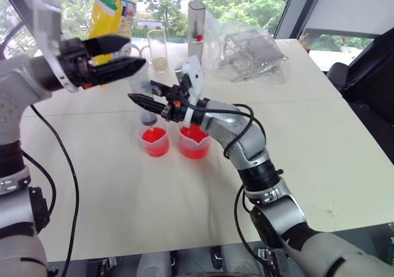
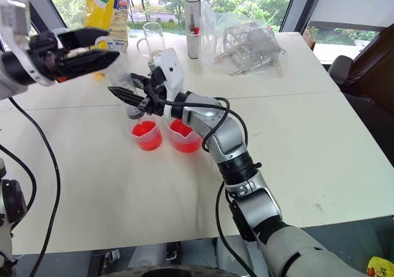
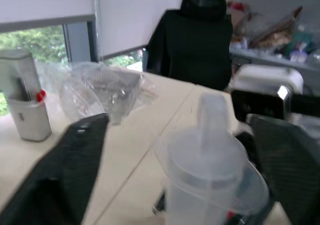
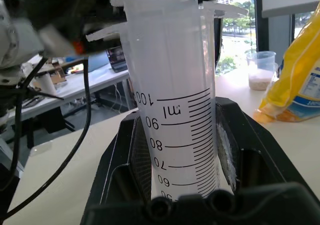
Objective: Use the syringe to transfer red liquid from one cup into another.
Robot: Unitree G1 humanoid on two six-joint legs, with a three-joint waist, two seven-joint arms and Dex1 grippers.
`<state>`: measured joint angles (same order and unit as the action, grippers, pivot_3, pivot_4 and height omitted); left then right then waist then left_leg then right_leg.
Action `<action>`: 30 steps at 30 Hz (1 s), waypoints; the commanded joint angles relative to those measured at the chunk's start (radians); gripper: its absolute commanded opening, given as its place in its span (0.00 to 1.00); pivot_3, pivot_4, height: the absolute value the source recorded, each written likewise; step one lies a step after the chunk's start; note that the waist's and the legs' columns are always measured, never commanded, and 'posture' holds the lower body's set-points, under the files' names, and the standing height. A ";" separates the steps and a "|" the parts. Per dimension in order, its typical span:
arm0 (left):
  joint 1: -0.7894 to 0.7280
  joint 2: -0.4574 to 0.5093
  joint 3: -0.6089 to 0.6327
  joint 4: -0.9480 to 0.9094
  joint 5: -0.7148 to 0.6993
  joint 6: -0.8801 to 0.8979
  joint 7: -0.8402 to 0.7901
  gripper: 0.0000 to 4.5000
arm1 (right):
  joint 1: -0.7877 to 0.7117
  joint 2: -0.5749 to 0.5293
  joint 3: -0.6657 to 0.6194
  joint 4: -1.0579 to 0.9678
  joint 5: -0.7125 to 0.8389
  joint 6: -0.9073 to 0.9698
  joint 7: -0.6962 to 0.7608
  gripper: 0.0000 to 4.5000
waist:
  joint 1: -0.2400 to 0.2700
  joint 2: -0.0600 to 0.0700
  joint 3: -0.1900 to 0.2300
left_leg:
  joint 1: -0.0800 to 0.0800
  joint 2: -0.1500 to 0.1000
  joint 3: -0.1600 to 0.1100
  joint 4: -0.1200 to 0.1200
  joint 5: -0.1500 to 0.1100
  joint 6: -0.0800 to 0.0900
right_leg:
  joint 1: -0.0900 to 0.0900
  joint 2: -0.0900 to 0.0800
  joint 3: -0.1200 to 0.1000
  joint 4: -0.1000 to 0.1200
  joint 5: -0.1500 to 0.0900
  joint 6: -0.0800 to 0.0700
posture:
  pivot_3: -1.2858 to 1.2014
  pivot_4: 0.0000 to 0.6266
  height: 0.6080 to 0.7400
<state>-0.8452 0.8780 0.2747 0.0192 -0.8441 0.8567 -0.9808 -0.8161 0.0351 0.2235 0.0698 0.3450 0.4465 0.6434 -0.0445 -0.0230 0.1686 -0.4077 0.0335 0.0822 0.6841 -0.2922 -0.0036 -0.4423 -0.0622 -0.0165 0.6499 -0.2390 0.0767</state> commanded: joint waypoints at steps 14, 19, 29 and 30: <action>0.146 0.055 0.107 -0.099 -0.057 0.019 -0.017 1.00 | -0.108 -0.068 -0.128 -0.097 0.060 0.162 -0.081 0.32 | 0.002 0.000 0.000 | 0.000 0.000 0.000 0.000 0.000 0.000 | 0.000 -0.001 0.000 0.000 0.000 0.000 | 0.52 0.24 1.00; 0.240 0.043 0.069 -0.136 -0.010 -0.036 -0.037 1.00 | -0.271 -0.180 -0.288 -0.072 0.148 0.437 -0.182 0.32 | 0.003 0.000 0.000 | 0.000 0.001 0.000 0.000 0.000 0.000 | 0.000 -0.001 0.000 0.000 0.000 0.000 | 0.52 0.24 1.00; 0.339 -0.022 0.025 -0.234 0.005 -0.088 -0.027 1.00 | -0.491 -0.581 -0.302 0.243 0.105 0.955 -0.222 0.32 | 0.000 0.000 0.000 | -0.001 0.000 0.001 -0.003 -0.001 0.002 | 0.000 -0.003 0.000 -0.005 -0.001 -0.001 | 0.52 0.24 1.00; 0.344 -0.029 0.022 -0.243 0.006 -0.091 -0.025 1.00 | -0.459 -0.612 -0.272 0.245 0.106 1.013 -0.212 0.32 | -0.001 0.001 0.000 | -0.001 0.000 0.001 -0.003 -0.001 0.002 | 0.000 -0.003 0.001 -0.005 0.000 -0.001 | 0.52 0.24 1.00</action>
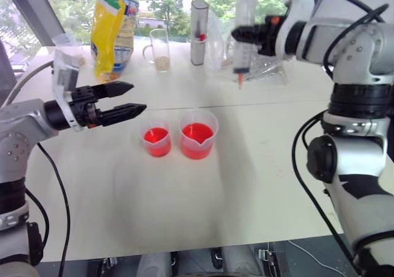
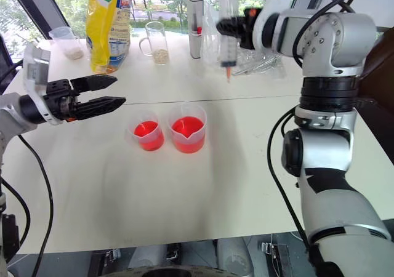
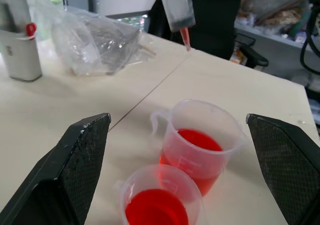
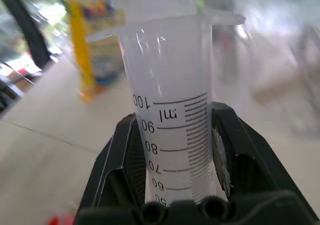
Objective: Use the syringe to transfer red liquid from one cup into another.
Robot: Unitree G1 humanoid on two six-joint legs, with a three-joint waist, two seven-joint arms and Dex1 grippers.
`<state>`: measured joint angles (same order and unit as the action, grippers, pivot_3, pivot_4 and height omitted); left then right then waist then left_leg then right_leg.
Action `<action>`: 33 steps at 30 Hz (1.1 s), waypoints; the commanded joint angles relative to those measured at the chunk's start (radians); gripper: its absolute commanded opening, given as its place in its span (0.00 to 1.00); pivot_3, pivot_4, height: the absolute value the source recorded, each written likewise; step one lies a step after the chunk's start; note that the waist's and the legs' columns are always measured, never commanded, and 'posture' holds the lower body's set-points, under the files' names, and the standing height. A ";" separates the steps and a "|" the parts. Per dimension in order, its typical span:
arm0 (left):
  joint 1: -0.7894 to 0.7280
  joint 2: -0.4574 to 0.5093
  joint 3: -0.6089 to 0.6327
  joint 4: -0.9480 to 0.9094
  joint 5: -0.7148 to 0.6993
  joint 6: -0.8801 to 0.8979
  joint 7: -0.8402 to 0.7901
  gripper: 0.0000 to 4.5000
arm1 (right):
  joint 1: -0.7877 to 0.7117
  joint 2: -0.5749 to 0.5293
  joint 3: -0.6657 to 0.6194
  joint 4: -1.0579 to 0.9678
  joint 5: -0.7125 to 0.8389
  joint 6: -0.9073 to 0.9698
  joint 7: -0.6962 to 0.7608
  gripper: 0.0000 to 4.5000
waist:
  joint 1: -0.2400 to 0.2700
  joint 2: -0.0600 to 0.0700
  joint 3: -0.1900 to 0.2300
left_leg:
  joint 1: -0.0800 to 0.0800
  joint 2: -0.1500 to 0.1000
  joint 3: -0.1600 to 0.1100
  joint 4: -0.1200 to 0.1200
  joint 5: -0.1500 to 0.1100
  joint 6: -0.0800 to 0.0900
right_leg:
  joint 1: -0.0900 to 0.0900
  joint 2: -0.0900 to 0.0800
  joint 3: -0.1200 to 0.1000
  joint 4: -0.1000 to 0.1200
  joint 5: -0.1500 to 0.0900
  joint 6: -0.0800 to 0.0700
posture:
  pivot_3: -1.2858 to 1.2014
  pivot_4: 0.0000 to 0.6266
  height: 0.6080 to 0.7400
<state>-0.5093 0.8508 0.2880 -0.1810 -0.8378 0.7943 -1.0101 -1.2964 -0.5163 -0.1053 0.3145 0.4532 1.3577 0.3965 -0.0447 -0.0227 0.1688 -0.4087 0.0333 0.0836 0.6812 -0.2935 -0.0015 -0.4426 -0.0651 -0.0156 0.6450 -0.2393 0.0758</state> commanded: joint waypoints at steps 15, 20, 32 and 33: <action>0.031 -0.017 0.014 -0.091 -0.024 -0.010 0.041 1.00 | 0.261 -0.103 0.156 0.042 0.097 0.257 -0.022 0.32 | 0.003 0.000 0.000 | 0.000 0.000 0.000 0.000 0.000 0.000 | -0.001 0.002 0.001 0.001 0.000 0.001 | 0.52 0.24 1.00; 0.038 -0.022 -0.005 -0.108 -0.017 -0.005 0.051 1.00 | 0.303 -0.063 0.139 0.057 0.083 0.257 -0.062 0.32 | 0.003 0.000 0.000 | 0.000 0.000 0.000 0.000 0.000 0.000 | -0.001 0.002 0.001 0.001 0.000 0.001 | 0.52 0.24 1.00; 0.092 0.004 0.034 -0.149 -0.041 0.032 0.072 1.00 | 0.356 -0.264 0.199 -0.362 0.186 0.180 0.071 0.99 | 0.006 0.001 0.000 | 0.000 0.000 0.000 0.000 0.000 0.000 | -0.001 0.002 0.001 0.000 0.000 0.001 | 0.52 0.24 1.00; 0.112 0.014 0.047 -0.158 -0.044 0.035 0.068 1.00 | 0.375 -0.305 0.190 -0.425 0.204 0.139 0.125 0.99 | 0.006 0.001 0.000 | 0.000 0.000 0.000 0.000 0.000 0.000 | -0.001 0.002 0.001 0.000 0.000 0.001 | 0.52 0.24 1.00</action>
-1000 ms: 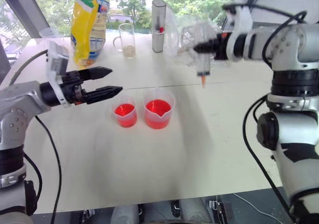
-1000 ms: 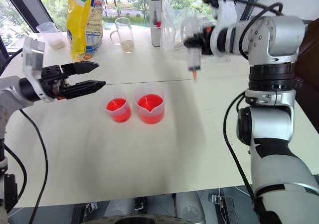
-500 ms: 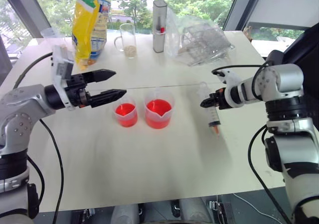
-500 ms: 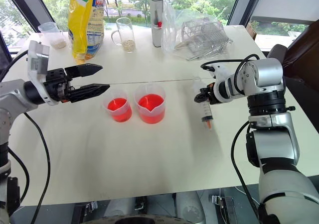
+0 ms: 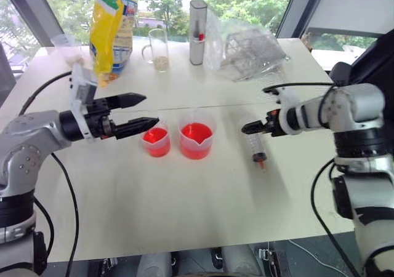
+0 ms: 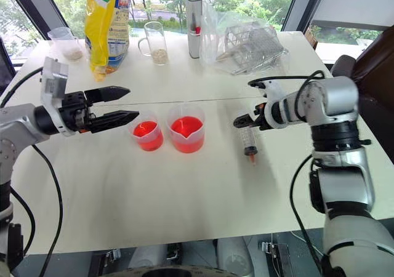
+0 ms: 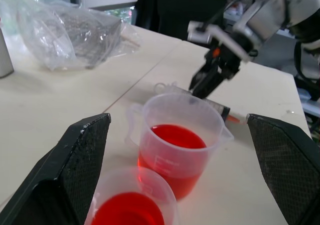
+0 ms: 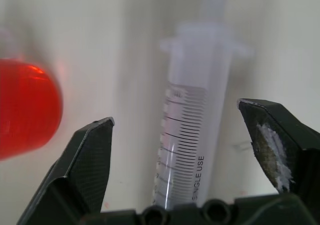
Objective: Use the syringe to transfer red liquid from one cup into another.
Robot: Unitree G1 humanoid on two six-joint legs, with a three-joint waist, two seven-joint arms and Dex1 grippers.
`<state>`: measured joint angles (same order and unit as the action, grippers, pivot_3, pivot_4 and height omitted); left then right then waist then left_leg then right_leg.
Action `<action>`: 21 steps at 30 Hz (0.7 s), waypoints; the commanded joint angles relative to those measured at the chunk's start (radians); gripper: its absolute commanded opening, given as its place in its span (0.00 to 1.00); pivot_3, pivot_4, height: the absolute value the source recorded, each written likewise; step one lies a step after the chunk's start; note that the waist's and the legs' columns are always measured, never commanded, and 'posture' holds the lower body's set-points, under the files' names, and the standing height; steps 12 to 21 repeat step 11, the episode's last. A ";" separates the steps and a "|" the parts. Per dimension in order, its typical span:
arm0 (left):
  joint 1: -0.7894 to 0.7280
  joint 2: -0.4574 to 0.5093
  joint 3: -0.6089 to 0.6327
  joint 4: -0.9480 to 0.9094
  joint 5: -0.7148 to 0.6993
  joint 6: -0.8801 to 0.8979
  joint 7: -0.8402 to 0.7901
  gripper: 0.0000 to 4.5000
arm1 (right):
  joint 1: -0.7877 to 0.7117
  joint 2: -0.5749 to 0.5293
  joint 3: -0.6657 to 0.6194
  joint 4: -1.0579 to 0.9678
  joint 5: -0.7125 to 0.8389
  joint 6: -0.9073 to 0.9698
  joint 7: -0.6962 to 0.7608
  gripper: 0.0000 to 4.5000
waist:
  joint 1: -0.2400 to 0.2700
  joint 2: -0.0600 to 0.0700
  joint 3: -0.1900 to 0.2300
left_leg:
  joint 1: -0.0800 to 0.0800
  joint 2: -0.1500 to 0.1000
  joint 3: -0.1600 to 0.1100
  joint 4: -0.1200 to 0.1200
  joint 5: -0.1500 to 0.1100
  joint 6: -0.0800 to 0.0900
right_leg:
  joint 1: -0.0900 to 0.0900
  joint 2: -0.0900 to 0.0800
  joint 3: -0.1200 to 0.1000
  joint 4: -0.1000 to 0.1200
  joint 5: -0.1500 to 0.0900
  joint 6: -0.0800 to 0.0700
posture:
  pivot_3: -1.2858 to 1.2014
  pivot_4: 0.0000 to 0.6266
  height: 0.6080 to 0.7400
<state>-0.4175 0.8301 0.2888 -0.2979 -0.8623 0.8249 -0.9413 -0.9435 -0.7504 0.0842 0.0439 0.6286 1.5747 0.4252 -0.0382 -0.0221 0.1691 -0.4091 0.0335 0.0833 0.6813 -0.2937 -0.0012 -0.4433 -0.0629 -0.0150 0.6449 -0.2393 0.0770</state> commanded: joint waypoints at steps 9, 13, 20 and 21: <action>0.144 0.105 0.137 -0.087 -0.047 0.011 -0.014 1.00 | 0.303 -0.346 -0.211 -0.448 0.101 -0.512 0.537 0.99 | 0.006 0.000 0.000 | 0.001 0.000 0.000 0.000 0.000 0.000 | 0.001 0.000 0.000 -0.002 -0.001 0.001 | 0.52 0.24 1.00; 0.153 0.105 0.145 -0.091 -0.053 0.013 -0.007 1.00 | 0.354 -0.348 -0.257 -0.481 0.123 -0.534 0.555 0.99 | 0.007 -0.001 0.000 | 0.001 0.000 0.000 0.001 0.000 0.000 | 0.002 0.000 0.000 -0.003 -0.002 0.000 | 0.52 0.24 1.00; 0.153 0.105 0.145 -0.091 -0.053 0.013 -0.007 1.00 | 0.354 -0.348 -0.257 -0.481 0.123 -0.534 0.555 0.99 | 0.007 -0.001 0.000 | 0.001 0.000 0.000 0.001 0.000 0.000 | 0.002 0.000 0.000 -0.003 -0.002 0.000 | 0.52 0.24 1.00; 0.153 0.105 0.145 -0.091 -0.053 0.013 -0.007 1.00 | 0.354 -0.348 -0.257 -0.481 0.123 -0.534 0.555 0.99 | 0.007 -0.001 0.000 | 0.001 0.000 0.000 0.001 0.000 0.000 | 0.002 0.000 0.000 -0.003 -0.002 0.000 | 0.52 0.24 1.00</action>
